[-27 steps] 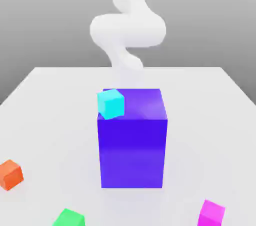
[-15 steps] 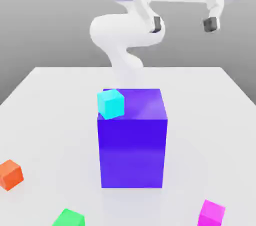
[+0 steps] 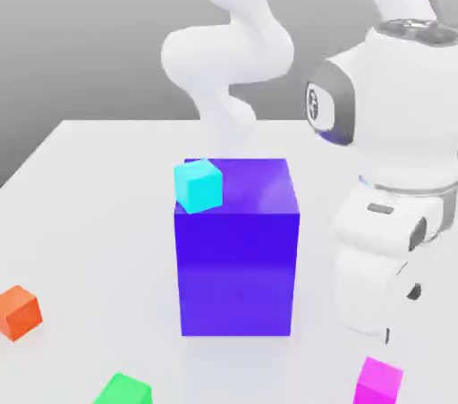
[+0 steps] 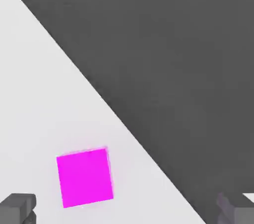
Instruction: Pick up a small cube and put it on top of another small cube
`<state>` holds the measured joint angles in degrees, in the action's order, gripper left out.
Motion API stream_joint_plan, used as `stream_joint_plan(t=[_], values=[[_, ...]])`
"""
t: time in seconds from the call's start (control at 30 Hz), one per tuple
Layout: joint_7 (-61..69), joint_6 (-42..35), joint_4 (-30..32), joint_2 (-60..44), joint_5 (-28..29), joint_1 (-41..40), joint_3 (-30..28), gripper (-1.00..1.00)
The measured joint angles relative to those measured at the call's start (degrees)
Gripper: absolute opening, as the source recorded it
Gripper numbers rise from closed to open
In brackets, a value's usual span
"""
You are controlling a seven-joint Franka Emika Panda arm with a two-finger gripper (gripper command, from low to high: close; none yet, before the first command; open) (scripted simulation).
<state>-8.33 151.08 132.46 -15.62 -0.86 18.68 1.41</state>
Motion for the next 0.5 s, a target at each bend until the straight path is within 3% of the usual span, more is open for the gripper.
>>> stream_joint_plan(t=[0.2,0.23,0.5], values=[[1.0,7.8,-1.7,-12.4,2.3,1.3,-0.3,0.00],[0.9,8.7,-1.9,-13.6,2.4,1.3,-0.3,-1.00],[0.9,7.3,-1.6,-11.9,2.5,1.2,-0.2,-1.00]])
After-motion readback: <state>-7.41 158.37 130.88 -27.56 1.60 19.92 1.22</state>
